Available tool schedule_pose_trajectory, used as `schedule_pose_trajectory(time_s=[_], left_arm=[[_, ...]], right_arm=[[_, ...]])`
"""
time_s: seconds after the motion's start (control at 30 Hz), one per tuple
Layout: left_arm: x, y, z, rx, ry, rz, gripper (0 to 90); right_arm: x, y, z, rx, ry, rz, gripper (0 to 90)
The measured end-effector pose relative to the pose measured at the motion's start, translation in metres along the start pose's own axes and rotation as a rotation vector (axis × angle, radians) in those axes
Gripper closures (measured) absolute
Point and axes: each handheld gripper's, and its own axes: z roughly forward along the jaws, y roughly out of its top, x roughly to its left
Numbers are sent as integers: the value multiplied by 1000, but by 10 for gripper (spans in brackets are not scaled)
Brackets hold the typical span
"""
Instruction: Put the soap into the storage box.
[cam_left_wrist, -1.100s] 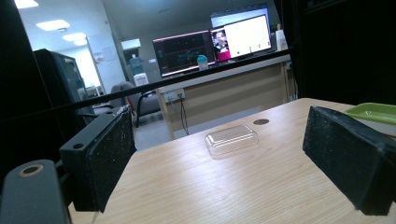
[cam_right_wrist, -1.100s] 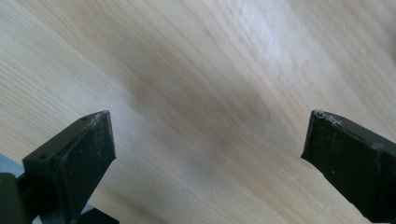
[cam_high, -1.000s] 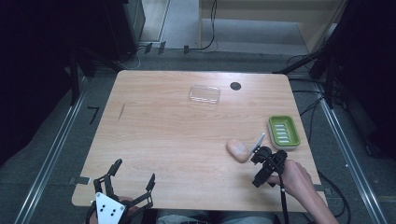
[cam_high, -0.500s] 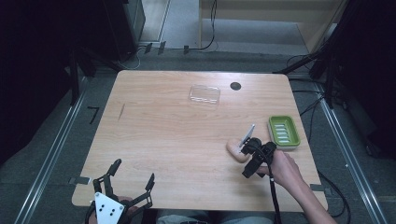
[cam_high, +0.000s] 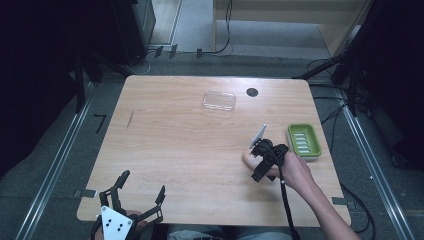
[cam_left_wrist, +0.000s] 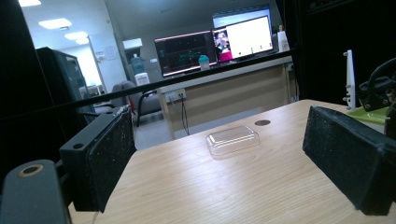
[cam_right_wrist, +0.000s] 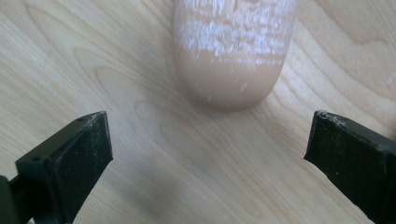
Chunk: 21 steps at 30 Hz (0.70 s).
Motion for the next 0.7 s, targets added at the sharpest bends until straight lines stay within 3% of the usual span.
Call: schedule_pose_trajectory(time_s=[0.7], left_arm=[[0,0,0,0,-1,1,99]], right_arm=[[-8,34,10,-9,19,13,0]])
